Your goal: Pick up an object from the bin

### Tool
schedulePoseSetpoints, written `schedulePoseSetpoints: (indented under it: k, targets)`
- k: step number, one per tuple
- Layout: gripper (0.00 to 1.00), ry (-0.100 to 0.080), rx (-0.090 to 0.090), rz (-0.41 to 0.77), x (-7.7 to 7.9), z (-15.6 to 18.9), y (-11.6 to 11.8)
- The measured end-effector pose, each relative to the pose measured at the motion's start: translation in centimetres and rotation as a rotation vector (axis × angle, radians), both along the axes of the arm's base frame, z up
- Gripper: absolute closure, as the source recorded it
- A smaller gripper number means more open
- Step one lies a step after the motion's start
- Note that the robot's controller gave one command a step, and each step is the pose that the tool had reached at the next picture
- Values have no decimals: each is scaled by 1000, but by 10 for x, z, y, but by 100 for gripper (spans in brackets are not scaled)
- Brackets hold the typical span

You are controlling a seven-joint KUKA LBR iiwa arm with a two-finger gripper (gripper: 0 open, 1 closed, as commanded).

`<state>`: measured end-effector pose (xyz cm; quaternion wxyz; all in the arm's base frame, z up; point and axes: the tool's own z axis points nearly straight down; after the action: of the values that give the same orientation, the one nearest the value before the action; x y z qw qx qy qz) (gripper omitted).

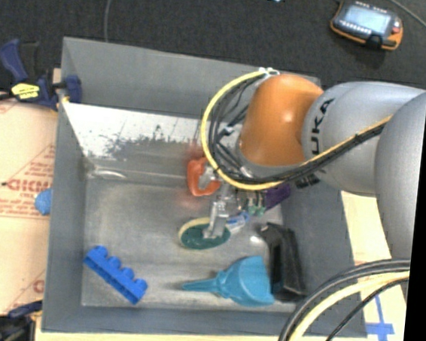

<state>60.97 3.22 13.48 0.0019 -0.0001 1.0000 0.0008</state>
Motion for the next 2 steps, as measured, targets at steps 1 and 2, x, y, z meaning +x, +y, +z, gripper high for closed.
schedulePoseSetpoints:
  k: [1,2]
  targets:
    - [0,0,0,0,0,0,0]
    - [0,-8,-1,142,19,23,0]
